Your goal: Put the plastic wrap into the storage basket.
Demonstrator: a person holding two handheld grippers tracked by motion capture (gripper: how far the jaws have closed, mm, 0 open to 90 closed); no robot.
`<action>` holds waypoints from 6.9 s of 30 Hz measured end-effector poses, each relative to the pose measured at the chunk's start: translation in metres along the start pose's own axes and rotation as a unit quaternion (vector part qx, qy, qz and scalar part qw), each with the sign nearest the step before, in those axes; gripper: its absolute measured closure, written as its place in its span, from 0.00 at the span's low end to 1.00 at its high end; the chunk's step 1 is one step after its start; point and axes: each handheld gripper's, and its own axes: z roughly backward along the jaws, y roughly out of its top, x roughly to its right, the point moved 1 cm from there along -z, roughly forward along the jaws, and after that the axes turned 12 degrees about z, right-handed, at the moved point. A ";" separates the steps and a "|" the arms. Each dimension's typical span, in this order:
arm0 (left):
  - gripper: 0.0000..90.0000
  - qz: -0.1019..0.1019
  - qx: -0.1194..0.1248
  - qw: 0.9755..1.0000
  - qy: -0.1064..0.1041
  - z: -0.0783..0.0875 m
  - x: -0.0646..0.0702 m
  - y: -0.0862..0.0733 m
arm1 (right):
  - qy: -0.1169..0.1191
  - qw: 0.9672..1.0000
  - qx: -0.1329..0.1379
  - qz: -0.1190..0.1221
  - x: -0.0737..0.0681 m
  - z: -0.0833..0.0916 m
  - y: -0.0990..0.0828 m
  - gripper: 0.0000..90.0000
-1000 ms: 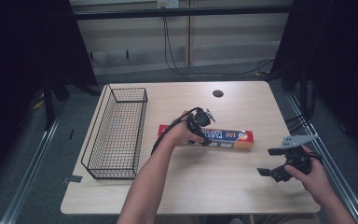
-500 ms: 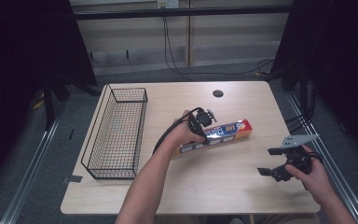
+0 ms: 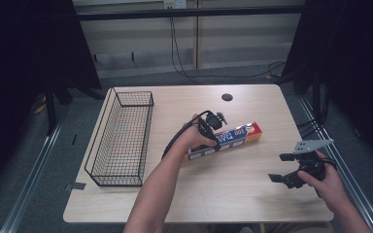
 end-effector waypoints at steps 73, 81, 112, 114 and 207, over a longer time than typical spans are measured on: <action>0.48 0.196 0.004 0.980 0.047 0.105 -0.030 -0.025 | -0.002 1.000 0.019 -0.007 0.002 0.005 0.001 0.06; 0.48 0.213 0.013 0.975 0.055 0.111 -0.032 -0.027 | 0.000 1.000 0.020 -0.005 0.002 0.004 0.001 0.06; 0.48 0.276 0.033 0.956 0.093 0.148 -0.044 -0.044 | 0.002 1.000 0.016 -0.005 0.002 0.003 0.001 0.06; 0.48 0.276 0.029 0.956 0.093 0.150 -0.045 -0.045 | 0.002 1.000 0.017 -0.005 0.002 0.003 0.001 0.06; 0.48 0.410 0.060 0.896 0.160 0.198 -0.086 -0.138 | 0.005 1.000 0.015 0.005 -0.001 0.001 0.002 0.06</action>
